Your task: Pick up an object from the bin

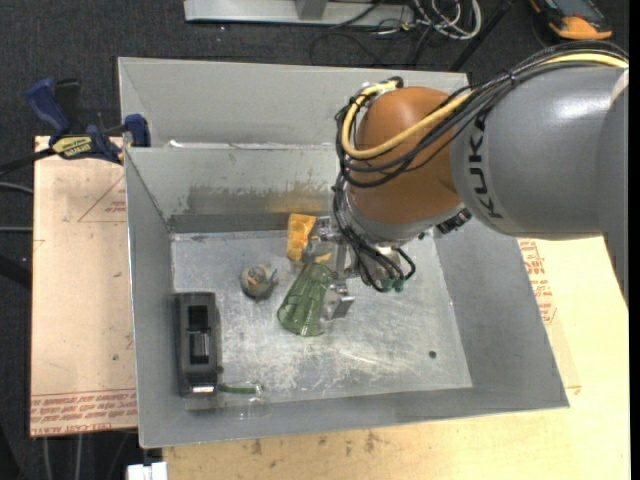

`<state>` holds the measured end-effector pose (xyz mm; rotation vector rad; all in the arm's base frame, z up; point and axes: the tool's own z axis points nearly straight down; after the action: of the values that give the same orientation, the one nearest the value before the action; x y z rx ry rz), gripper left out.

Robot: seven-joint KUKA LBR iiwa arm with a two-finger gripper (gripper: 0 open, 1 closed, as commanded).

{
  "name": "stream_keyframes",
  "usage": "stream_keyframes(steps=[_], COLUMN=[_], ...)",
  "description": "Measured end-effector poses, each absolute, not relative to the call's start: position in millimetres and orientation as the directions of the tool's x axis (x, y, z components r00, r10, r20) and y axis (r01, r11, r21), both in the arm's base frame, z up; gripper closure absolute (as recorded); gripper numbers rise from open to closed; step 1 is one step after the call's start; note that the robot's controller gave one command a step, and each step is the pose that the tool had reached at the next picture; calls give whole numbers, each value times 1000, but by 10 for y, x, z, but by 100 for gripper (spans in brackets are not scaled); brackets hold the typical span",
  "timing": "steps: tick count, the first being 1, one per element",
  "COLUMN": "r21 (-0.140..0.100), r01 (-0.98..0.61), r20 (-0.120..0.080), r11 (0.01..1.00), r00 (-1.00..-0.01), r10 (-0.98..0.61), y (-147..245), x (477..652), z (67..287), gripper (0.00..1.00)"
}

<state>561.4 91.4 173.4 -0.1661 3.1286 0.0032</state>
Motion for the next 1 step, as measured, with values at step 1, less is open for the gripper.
stream_keyframes(steps=[1], r21=[1], r01=[-415], r20=[-4], r11=[910], r00=[-910], r10=[-415], y=[766], x=[5719], z=[1317], gripper=[0])
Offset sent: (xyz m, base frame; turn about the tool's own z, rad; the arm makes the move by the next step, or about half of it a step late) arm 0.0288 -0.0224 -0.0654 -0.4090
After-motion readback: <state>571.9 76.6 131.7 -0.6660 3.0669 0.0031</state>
